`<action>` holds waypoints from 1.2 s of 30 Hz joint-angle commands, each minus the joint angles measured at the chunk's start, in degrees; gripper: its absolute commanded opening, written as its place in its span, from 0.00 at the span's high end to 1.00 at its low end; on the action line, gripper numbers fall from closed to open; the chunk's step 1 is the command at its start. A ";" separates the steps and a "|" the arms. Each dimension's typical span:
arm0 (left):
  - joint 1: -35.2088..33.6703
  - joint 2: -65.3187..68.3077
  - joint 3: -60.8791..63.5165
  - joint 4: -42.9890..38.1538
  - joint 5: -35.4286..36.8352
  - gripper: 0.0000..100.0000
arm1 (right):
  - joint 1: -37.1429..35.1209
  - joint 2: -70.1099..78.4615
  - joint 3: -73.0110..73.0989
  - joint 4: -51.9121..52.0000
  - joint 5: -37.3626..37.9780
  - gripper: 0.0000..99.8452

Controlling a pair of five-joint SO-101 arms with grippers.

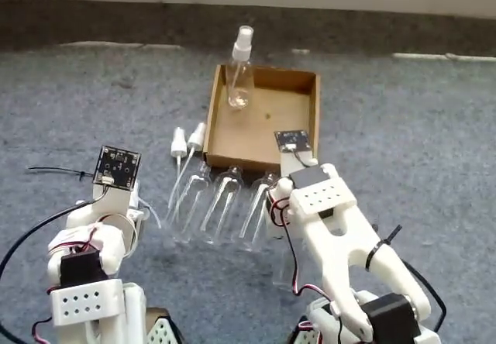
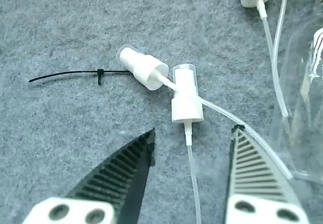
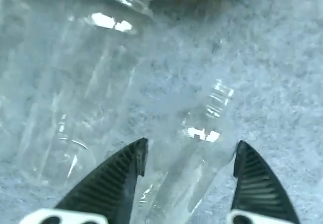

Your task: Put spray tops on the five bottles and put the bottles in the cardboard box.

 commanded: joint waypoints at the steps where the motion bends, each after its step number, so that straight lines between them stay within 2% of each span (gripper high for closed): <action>1: 1.27 -0.13 -0.13 -0.79 -0.35 0.77 | 0.84 -1.80 0.92 -0.40 4.22 0.77; 4: 1.27 -0.13 -0.13 -0.79 -0.35 0.77 | 0.92 -1.80 3.82 -0.40 5.36 0.77; 7: 1.27 -0.13 -0.13 -0.79 -0.35 0.77 | 3.47 -1.89 5.41 -1.54 5.45 0.84; 9: 1.27 -0.13 -0.13 -0.79 -0.35 0.77 | 7.08 -1.89 5.58 -3.03 5.80 0.91; 11: 1.27 -0.13 -0.13 -0.79 -0.35 0.77 | 11.74 -1.89 5.32 -3.30 9.76 0.95; 15: 1.27 -0.13 -0.13 -0.79 -0.35 0.77 | 23.87 -2.07 4.18 -4.26 19.52 0.96; 21: 1.27 -0.22 -0.13 -0.79 -0.35 0.77 | 36.97 3.30 -13.41 -5.49 29.10 0.96; 26: 1.27 -0.13 -0.13 -0.79 -0.35 0.77 | 39.43 19.65 -29.14 -4.09 39.74 0.96; 31: 1.27 -0.13 -0.13 -0.79 -0.35 0.77 | 42.68 36.79 -43.21 -4.09 41.05 0.96; 36: 1.27 -0.31 0.66 -1.14 -0.35 0.77 | 45.67 45.41 -55.34 -3.65 40.79 0.96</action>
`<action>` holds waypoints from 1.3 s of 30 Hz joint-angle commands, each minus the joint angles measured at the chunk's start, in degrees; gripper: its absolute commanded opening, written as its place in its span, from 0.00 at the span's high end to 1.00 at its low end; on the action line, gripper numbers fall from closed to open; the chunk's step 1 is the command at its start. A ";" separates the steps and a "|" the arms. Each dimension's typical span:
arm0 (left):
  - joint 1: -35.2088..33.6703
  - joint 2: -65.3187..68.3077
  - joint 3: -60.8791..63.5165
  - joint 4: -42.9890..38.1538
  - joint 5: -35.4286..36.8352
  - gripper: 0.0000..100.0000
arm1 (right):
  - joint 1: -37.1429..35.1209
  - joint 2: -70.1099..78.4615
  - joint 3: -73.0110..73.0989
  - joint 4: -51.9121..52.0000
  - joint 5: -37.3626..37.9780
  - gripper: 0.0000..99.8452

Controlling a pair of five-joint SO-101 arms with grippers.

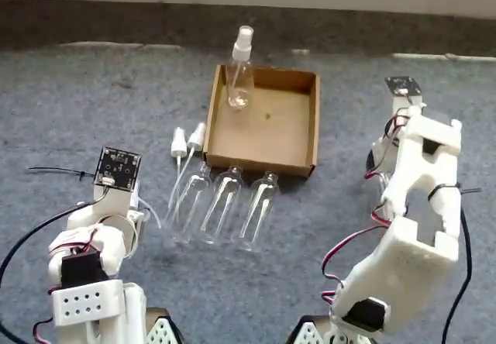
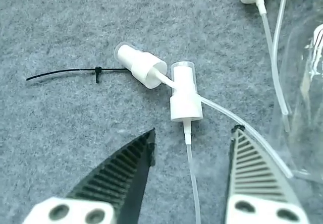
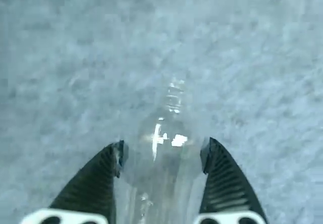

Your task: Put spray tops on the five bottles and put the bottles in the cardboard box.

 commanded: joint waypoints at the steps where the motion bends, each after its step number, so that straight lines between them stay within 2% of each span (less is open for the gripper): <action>1: 1.27 -0.22 -0.04 -1.14 -0.35 0.77 | 2.68 3.30 -9.27 0.48 0.53 0.96; 5: 1.27 -0.22 -0.04 -1.14 -0.35 0.77 | 3.12 4.26 -11.38 4.26 0.70 0.95; 12: 1.27 -0.22 -0.04 -1.14 -0.35 0.77 | 2.77 4.35 -11.38 7.43 0.62 0.80; 18: 1.27 -0.22 -0.04 -1.14 -0.35 0.77 | 2.24 4.09 -12.70 10.07 0.35 0.78; 21: 1.27 -0.22 -0.04 -1.14 -0.35 0.77 | 0.92 4.44 -17.36 12.79 -3.52 0.77; 26: 1.27 -0.22 -0.04 -1.05 -0.35 0.77 | 0.04 4.44 -22.46 13.58 -5.89 0.69; 33: 1.27 -0.31 -0.04 -1.05 -0.35 0.77 | -0.66 5.23 -23.25 14.64 -3.25 0.69; 39: 1.27 -0.40 -0.04 -0.97 -0.35 0.77 | -0.31 13.32 -23.69 15.08 -3.43 0.69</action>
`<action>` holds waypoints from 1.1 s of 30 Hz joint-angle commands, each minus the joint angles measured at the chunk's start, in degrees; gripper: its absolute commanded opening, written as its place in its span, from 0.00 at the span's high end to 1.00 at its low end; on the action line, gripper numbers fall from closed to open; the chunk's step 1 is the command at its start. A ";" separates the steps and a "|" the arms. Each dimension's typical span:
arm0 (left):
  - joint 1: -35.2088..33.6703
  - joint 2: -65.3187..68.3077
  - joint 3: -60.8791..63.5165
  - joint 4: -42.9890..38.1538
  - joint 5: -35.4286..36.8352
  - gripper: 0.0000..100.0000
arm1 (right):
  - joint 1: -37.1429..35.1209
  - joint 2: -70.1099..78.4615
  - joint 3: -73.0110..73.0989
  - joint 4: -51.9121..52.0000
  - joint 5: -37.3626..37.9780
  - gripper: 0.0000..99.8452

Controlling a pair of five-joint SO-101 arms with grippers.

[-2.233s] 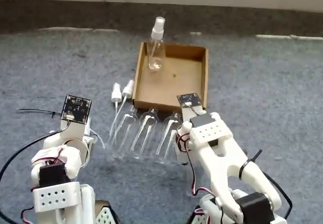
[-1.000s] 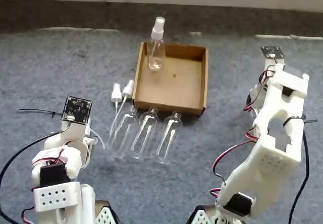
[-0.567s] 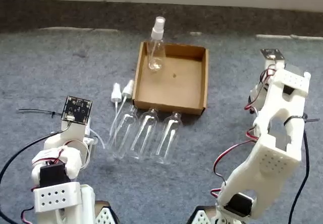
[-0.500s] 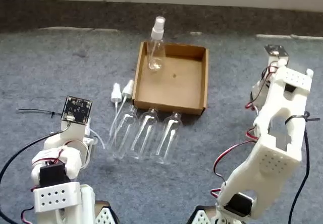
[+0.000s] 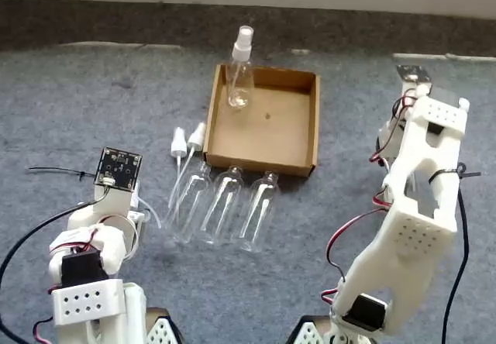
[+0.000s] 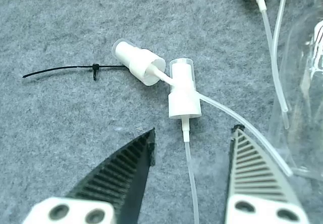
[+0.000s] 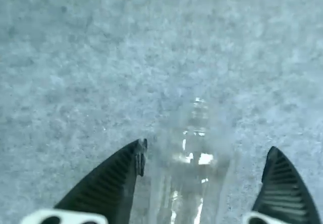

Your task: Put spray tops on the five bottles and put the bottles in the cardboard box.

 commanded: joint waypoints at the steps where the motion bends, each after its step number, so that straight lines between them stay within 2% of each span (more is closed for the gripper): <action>1: 1.27 -0.57 -0.40 -0.97 -0.35 0.77 | -0.04 2.15 -2.95 0.40 0.44 0.69; 6: 1.27 -0.57 -0.40 -0.97 -0.35 0.77 | 0.40 3.47 -2.95 0.48 0.35 0.69; 12: 1.27 -0.57 -0.40 -1.05 -0.35 0.77 | 0.48 3.56 -2.95 0.48 0.35 0.80; 19: 1.27 -0.57 -0.40 -1.05 -0.35 0.78 | 0.40 2.42 -6.81 0.57 0.35 0.86; 28: 1.27 -0.04 -1.98 -1.23 -0.35 0.78 | 0.04 -1.71 -18.86 12.35 0.35 0.98; 33: 1.27 1.10 -10.33 -0.79 2.46 0.78 | -1.27 -4.97 -25.27 21.32 0.35 0.98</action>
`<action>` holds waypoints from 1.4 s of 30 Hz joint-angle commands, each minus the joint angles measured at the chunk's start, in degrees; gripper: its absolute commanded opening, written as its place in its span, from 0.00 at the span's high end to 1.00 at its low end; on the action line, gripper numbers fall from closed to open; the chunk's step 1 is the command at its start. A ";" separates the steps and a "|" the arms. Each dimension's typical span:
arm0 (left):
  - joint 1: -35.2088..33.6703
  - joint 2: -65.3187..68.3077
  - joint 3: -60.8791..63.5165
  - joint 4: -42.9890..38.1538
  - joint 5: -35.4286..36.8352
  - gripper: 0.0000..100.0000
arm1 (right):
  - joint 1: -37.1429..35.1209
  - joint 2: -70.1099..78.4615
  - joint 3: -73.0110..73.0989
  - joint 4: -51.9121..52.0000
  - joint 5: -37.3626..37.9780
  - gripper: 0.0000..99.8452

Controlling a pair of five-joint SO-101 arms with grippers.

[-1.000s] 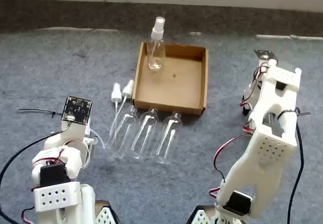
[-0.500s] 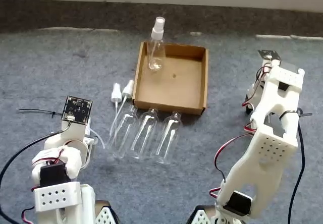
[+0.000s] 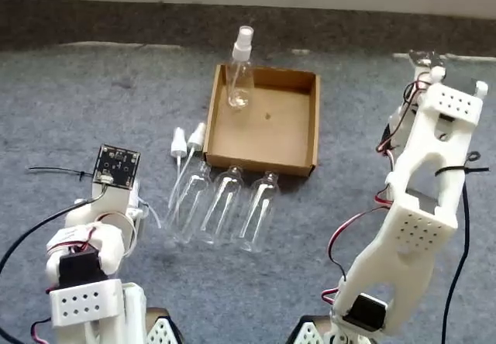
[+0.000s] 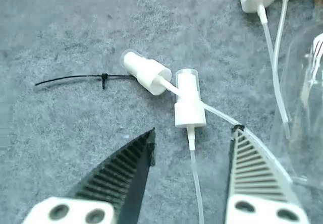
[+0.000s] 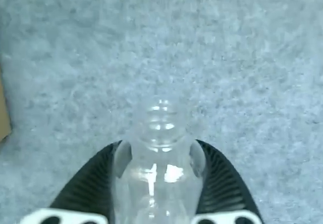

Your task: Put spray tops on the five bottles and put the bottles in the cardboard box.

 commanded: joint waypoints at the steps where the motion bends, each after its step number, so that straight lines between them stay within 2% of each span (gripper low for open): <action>1: 1.27 2.77 -10.86 -0.70 3.25 0.78 | -1.98 -6.81 -6.55 5.85 0.35 0.98; 6: 4.18 20.97 -26.07 2.46 4.75 0.78 | -3.12 -14.29 -6.20 5.67 0.35 0.98; 14: 11.82 56.57 -53.93 2.55 14.59 0.78 | -9.63 -29.05 9.63 5.58 0.35 0.98; 16: 11.47 65.27 -60.18 2.64 15.56 0.78 | -11.47 -34.07 14.37 5.49 0.35 0.98; 20: 5.85 78.37 -67.91 2.90 16.53 0.78 | -13.58 -44.62 22.20 3.38 0.35 0.98; 24: 1.36 82.59 -69.05 3.52 15.82 0.78 | -15.16 -54.29 32.57 -3.03 0.35 0.98; 30: -0.48 82.51 -66.24 8.26 6.07 0.78 | -21.23 -62.64 48.40 -11.12 0.35 0.98; 34: -3.03 82.51 -66.24 10.37 3.96 0.78 | -23.25 -64.13 54.29 -14.20 0.26 0.98; 39: -1.36 82.59 -65.71 13.89 -5.63 0.78 | -23.43 -63.96 56.40 -16.84 0.35 0.98; 42: 0.66 83.03 -65.71 15.56 -7.74 0.78 | -23.43 -63.96 56.40 -16.84 0.35 0.98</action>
